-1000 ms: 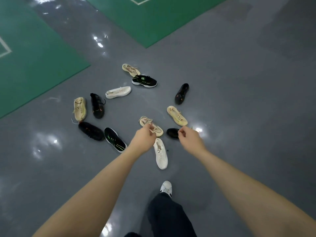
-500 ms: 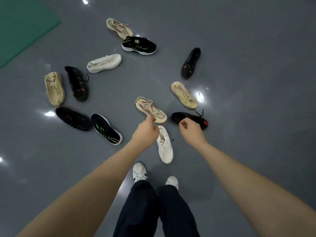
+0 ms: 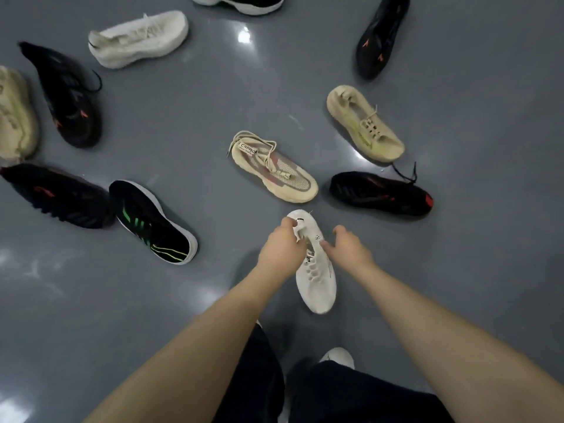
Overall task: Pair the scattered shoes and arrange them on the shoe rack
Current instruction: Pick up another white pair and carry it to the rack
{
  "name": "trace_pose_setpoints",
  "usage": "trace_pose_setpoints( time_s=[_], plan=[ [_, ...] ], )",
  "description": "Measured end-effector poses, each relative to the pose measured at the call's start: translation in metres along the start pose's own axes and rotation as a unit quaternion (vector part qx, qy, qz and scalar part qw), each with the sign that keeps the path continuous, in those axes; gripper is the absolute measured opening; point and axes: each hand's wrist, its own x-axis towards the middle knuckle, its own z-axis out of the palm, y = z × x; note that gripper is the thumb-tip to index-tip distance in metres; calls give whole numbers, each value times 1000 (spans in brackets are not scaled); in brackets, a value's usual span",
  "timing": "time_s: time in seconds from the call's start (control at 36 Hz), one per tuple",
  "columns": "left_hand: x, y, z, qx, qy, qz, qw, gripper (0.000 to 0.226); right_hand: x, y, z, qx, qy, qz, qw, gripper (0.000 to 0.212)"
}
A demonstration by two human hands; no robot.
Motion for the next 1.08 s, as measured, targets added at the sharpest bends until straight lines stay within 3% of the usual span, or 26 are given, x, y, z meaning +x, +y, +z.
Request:
trace_pose_setpoints(
  time_s=[0.14,0.28,0.44,0.69,0.97,1.08],
  plan=[
    [44,-25,34,-5,-1,-12,1000,42,51,7,46,-15,-12,9,1000,59],
    [58,-40,39,24,9,-12,1000,42,60,1,62,-82,24,-20,996,18],
    [24,-29,15,60,39,4,997,46,10,-27,26,-32,65,-113,991,15],
    [-73,13,-87,41,160,17,986,81,-99,-115,-68,89,91,-175,976,13],
    [-171,39,-223,-24,183,20,983,79,-204,-228,-145,147,76,-210,963,10],
    [-200,48,-268,12,214,32,976,74,-238,-265,-165,150,74,-213,962,18]
  ],
)
